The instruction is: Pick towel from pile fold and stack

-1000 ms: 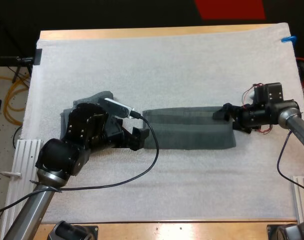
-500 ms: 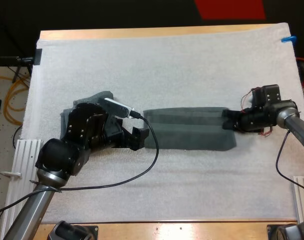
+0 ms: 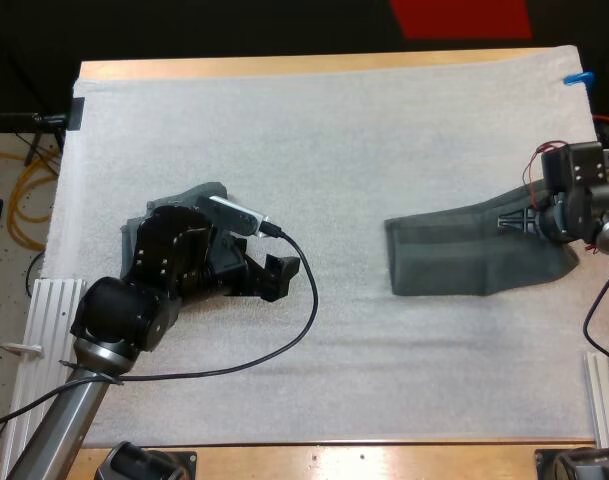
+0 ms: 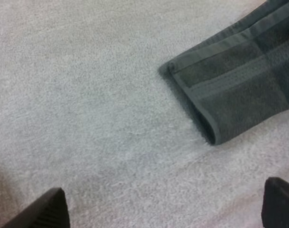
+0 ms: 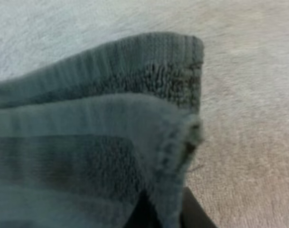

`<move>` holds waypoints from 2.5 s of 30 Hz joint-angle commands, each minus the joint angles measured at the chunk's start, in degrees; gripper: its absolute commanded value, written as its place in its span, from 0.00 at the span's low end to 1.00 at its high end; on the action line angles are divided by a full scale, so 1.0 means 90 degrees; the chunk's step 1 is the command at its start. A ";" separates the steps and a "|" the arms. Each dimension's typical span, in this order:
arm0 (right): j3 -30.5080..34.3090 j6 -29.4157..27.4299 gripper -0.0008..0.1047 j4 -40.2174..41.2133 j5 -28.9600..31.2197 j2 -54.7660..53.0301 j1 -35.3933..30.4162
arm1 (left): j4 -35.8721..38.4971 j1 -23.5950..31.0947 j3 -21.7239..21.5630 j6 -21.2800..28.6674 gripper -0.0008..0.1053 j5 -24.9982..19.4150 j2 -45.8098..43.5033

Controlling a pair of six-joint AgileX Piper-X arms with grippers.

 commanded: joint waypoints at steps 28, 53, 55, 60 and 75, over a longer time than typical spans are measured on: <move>-0.0085 0.2777 0.66 -0.1812 -0.3941 0.1194 0.1632 | -0.0051 -0.0008 -0.0009 0.0081 0.75 0.0134 -0.0003; -0.0085 0.1153 0.73 0.0606 -0.1753 -0.2859 0.1632 | -0.3088 -0.0705 -0.0278 -0.1894 0.85 0.1118 0.3285; -0.0085 0.1155 0.73 0.0807 -0.1626 -0.3153 0.1632 | -0.3089 -0.0891 -0.0540 -0.2011 0.85 0.1067 0.3649; -0.0085 0.1187 0.73 0.1372 -0.1166 -0.3694 0.1632 | -0.3008 -0.1241 -0.1202 -0.2397 0.85 0.1004 0.4611; -0.0085 0.1246 0.73 0.1843 -0.0911 -0.4108 0.1632 | -0.1634 -0.1712 -0.2605 -0.2738 0.74 0.0832 0.6183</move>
